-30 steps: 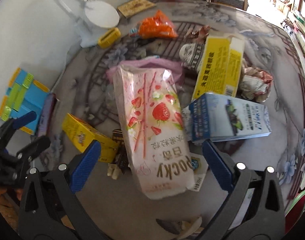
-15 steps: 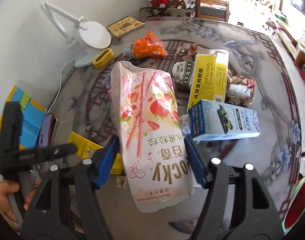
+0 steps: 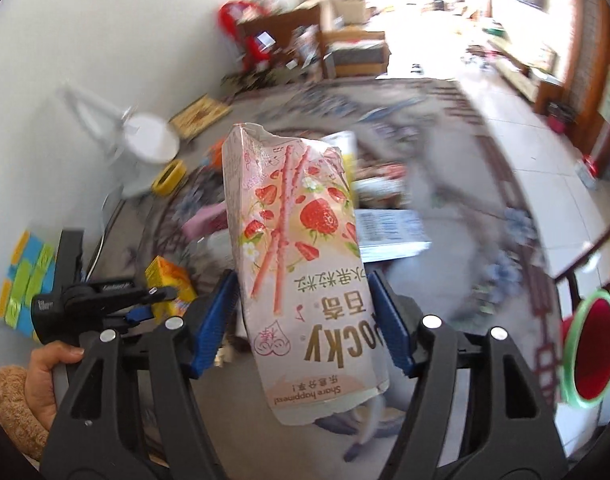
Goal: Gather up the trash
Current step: 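Grasp the pink Pocky box with the right tool while the left tool grasps the yellow juice box, then carry both boxes over the red bin and open both tools to drop them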
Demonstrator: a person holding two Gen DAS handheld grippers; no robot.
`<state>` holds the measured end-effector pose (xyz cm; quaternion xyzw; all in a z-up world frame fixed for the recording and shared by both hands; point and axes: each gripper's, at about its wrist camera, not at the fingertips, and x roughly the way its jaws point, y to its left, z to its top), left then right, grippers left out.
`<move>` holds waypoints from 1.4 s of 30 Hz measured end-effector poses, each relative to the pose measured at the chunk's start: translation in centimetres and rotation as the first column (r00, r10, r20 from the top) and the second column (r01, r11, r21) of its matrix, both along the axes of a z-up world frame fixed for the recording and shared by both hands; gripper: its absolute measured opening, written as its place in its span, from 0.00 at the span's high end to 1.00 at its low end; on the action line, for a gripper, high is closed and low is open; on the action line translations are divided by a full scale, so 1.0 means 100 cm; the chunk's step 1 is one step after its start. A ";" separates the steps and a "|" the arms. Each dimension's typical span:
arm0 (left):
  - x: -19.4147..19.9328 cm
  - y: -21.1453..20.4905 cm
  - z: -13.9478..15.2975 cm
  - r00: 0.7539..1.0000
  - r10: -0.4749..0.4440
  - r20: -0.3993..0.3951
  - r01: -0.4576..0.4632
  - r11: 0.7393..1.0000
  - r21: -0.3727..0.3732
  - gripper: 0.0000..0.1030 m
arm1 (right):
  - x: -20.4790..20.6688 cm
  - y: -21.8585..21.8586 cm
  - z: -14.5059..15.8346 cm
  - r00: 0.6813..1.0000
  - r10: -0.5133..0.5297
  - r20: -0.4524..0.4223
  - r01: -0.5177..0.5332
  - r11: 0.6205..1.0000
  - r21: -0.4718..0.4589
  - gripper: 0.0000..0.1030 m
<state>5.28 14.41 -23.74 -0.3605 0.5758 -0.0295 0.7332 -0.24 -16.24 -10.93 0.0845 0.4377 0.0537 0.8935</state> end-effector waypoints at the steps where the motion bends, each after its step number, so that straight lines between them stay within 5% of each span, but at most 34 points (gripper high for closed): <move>1: -0.001 -0.001 0.004 1.000 -0.004 0.015 0.004 1.000 0.011 0.61 | -0.005 -0.012 0.004 0.999 -0.033 0.012 0.033 0.999 0.004 0.37; 6: -0.010 -0.026 0.035 0.989 -0.079 0.123 0.062 0.989 0.136 0.61 | -0.037 -0.101 0.009 0.970 -0.239 0.043 0.238 0.971 0.024 0.37; 10: -0.024 -0.070 0.074 0.947 -0.189 0.258 0.116 0.954 0.275 0.62 | -0.069 -0.196 -0.003 0.906 -0.423 0.018 0.423 0.906 0.014 0.37; 15: -0.040 -0.170 0.123 0.840 -0.361 0.405 0.193 0.896 0.399 0.61 | -0.108 -0.308 -0.031 0.813 -0.580 -0.057 0.581 0.814 -0.005 0.37; 20: -0.055 -0.291 0.147 0.673 -0.560 0.483 0.375 0.821 0.430 0.61 | -0.129 -0.393 -0.066 0.745 -0.651 -0.144 0.650 0.758 -0.065 0.37; 24: -0.060 -0.384 0.146 0.549 -0.690 0.472 0.559 0.722 0.406 0.61 | -0.138 -0.435 -0.090 0.708 -0.678 -0.197 0.677 0.731 -0.084 0.31; 26: -0.063 -0.433 0.141 0.476 -0.750 0.459 0.650 0.652 0.390 0.61 | -0.143 -0.453 -0.099 0.697 -0.684 -0.216 0.683 0.725 -0.089 0.28; 30: -0.073 -0.508 0.131 0.371 -0.821 0.433 0.771 0.533 0.350 0.61 | -0.164 -0.475 -0.101 0.672 -0.715 -0.195 0.713 0.695 -0.092 0.18; 38: -0.094 -0.619 0.112 0.233 -0.884 0.406 0.890 0.362 0.277 0.61 | -0.209 -0.507 -0.093 0.593 -0.786 -0.175 0.783 0.614 -0.102 0.18; 42: -0.098 -0.659 0.094 0.194 -0.906 0.376 0.923 0.298 0.243 0.58 | -0.225 -0.516 -0.082 0.558 -0.817 -0.148 0.812 0.574 -0.105 0.18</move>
